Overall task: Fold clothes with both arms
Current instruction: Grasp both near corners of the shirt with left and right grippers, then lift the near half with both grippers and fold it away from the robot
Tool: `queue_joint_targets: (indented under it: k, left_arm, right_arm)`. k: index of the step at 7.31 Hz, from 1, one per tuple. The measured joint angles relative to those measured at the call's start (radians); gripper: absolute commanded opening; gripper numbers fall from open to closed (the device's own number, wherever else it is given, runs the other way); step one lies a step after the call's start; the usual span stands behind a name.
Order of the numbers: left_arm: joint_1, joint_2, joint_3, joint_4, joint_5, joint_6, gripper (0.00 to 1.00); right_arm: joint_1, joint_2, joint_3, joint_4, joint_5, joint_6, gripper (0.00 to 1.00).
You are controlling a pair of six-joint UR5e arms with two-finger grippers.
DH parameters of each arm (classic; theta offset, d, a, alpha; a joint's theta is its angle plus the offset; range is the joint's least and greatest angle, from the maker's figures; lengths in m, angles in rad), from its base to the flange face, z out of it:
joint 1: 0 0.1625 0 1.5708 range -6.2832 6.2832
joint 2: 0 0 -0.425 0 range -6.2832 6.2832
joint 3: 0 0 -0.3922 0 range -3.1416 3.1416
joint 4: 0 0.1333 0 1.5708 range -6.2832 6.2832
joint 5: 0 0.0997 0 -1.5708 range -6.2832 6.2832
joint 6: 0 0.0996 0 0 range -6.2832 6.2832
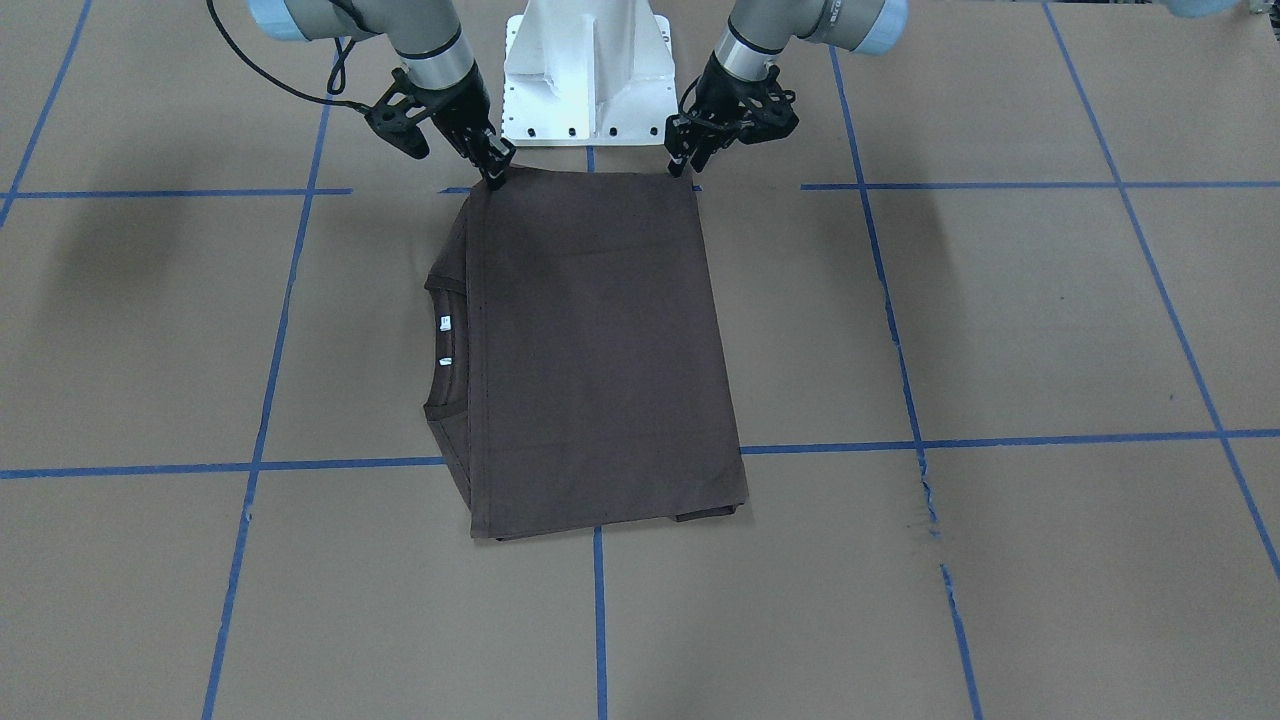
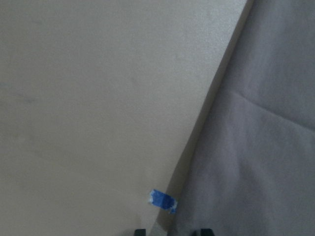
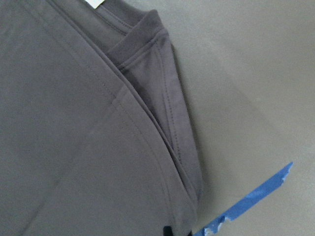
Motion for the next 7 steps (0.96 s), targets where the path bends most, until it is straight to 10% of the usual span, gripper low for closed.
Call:
queue_joint_targets:
  k: [7]
  left_arm:
    - [-0.024, -0.002, -0.073, 0.014, 0.0, -0.003, 0.0]
  right_arm:
    - [-0.014, -0.03, 0.056, 0.0, 0.0, 0.004, 0.0]
